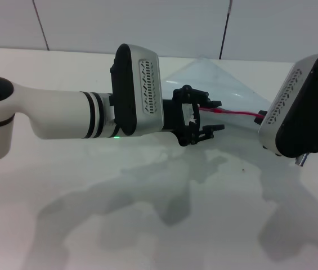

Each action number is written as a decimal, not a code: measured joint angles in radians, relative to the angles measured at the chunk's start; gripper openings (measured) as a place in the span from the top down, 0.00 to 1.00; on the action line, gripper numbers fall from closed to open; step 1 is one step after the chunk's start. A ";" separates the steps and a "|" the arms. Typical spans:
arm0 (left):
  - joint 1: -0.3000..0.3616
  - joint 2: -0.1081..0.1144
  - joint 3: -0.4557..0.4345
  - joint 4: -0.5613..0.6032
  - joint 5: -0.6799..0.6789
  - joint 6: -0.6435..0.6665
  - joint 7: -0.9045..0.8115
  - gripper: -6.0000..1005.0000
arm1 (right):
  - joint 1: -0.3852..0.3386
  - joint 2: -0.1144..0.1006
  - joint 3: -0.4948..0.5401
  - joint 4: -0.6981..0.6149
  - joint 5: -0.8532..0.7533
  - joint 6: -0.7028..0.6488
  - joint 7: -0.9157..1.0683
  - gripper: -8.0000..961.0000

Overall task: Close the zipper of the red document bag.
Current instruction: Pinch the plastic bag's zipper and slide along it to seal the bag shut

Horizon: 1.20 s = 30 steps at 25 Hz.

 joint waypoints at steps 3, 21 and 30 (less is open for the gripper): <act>0.000 0.000 0.000 0.000 0.000 0.000 0.000 0.61 | 0.000 0.000 0.000 0.000 0.000 0.000 0.000 0.91; 0.011 0.000 0.000 0.014 -0.015 0.010 0.021 0.80 | 0.000 0.000 0.000 -0.002 0.000 0.005 0.000 0.90; 0.014 -0.003 0.000 0.014 -0.015 0.029 0.022 0.89 | -0.005 0.000 0.000 -0.007 0.000 0.010 0.000 0.90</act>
